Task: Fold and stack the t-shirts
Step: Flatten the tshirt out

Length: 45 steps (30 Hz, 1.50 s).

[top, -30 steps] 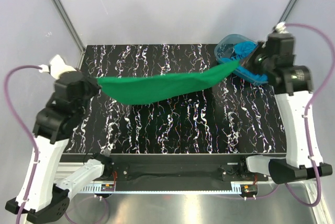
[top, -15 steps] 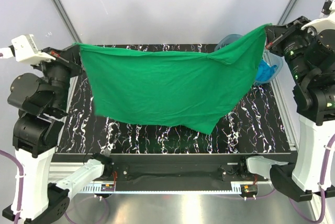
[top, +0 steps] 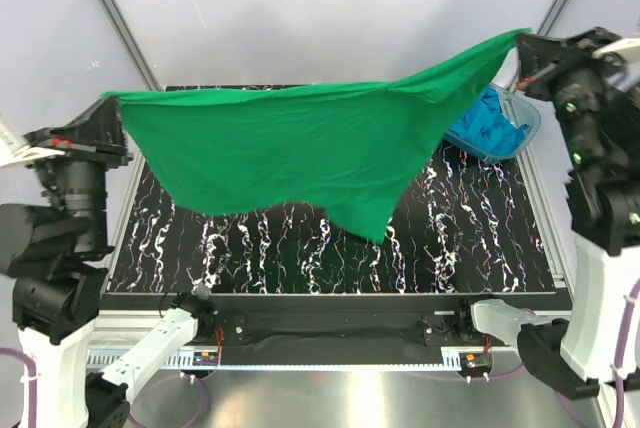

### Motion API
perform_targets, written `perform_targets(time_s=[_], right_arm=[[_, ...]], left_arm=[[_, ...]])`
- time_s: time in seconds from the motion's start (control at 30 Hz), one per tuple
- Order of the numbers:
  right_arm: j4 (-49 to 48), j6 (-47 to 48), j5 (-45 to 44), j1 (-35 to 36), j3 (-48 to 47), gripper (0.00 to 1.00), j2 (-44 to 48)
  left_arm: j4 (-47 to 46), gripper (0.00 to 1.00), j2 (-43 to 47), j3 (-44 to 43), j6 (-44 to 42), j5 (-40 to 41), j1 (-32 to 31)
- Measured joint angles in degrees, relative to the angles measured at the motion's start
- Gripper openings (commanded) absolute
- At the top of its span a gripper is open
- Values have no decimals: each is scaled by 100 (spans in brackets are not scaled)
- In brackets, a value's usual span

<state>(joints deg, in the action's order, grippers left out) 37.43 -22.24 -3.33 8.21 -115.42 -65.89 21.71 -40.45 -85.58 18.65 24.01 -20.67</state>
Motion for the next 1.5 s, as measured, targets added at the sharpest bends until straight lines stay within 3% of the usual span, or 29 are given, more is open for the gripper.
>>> perform_targets(time_s=[0.3,0.47,0.6,0.73,0.83,1.13,1.2,1.33,1.43,1.5], right_arm=[[-328,15,42,2,-1008,0,284],[-505,243,39,2,-1504,0,-35],[-765,352,-22,2,-817,0,-2],[-584,498,-13,4,-1268,0,-457],[-785,527,-33,4,-780,0,-378],[-599,750,-81,4,-1539,0,-1163],[-470,769,-140,4,-1375,0,-1012],[-431,813,-282,4,-501,0,2],[-647,811,-332,7,4,0,883],[-992,811,-323,9,-48,0,1104]], left_arm=[[-525,0,-59,-494,236,-516,0],[-741,0,-601,-1150,157,-531,0],[-1062,0,-356,-501,57,-452,0],[-1040,0,-728,-931,-46,-520,0],[-1386,0,-693,-529,-122,-514,0],[-992,0,-2096,-1261,-568,-522,11],[-778,0,-1856,-960,-520,-566,9],[-649,0,-448,-208,-468,-549,9],[-1226,0,549,0,-520,-485,7],[-1797,0,575,-302,-577,-470,7]])
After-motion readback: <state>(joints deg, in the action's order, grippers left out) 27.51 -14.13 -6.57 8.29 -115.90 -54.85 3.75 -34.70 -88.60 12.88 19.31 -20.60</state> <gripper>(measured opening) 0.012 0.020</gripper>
